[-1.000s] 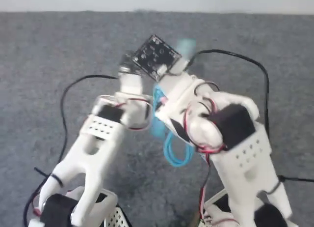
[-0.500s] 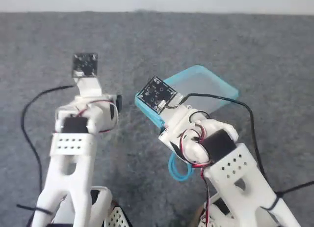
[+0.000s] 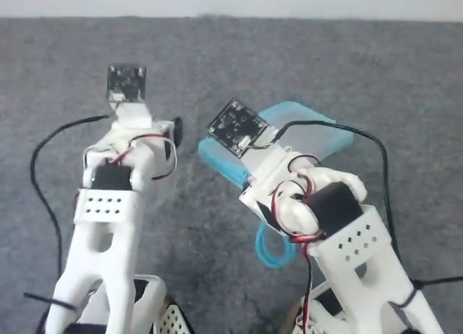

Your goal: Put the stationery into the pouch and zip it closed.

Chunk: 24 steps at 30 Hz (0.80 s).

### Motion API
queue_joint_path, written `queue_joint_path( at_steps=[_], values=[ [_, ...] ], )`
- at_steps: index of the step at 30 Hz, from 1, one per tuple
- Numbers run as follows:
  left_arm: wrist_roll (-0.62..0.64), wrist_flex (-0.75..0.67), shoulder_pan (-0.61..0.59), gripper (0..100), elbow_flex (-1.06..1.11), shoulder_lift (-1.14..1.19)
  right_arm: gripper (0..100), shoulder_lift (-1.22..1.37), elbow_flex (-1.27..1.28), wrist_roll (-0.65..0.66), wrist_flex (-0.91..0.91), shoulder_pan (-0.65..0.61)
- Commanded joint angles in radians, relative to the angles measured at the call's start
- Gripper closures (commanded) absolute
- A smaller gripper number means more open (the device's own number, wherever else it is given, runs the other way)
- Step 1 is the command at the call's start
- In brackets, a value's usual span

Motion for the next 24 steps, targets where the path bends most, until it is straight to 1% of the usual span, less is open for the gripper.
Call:
queue_joint_path(
  at_steps=[1, 4, 7, 10, 13, 15, 17, 19, 21, 23, 24],
  values=[
    [-0.014, -0.002, 0.101, 80, -0.088, -0.002, 99.2, -0.068, -0.005, 0.021, -0.013, -0.054],
    [-0.011, -0.029, 0.123, 80, -0.081, 0.058, 99.2, -0.127, -0.009, 0.041, 0.027, -0.079],
    [-0.014, -0.038, 0.121, 80, -0.035, 0.123, 99.2, -0.159, -0.009, 0.046, 0.045, -0.027],
    [-0.011, -0.13, 0.132, 80, 0.041, 0.181, 99.2, -0.159, -0.049, 0.057, 0.045, 0.041],
    [-0.009, -0.233, 0.135, 80, 0.117, 0.242, 99.2, -0.128, -0.161, 0.055, 0.064, 0.073],
    [-0.009, -0.267, 0.17, 80, 0.147, 0.282, 99.2, -0.061, -0.265, 0.052, 0.079, 0.071],
    [-0.003, -0.272, 0.233, 80, 0.15, 0.31, 99.2, 0.045, -0.368, 0.018, 0.071, 0.065],
    [0.044, -0.273, 0.307, 80, 0.15, 0.319, 99.2, 0.171, -0.471, 0.002, 0.062, 0.05],
    [0.107, -0.273, 0.373, 80, 0.148, 0.318, 99.2, 0.282, -0.557, 0.005, 0.065, 0.007],
    [0.153, -0.27, 0.397, 80, 0.136, 0.318, 99.2, 0.351, -0.588, 0.005, 0.067, -0.045],
    [0.167, -0.269, 0.382, 80, 0.133, 0.318, 99.2, 0.36, -0.583, 0.005, 0.065, -0.064]
  ],
)
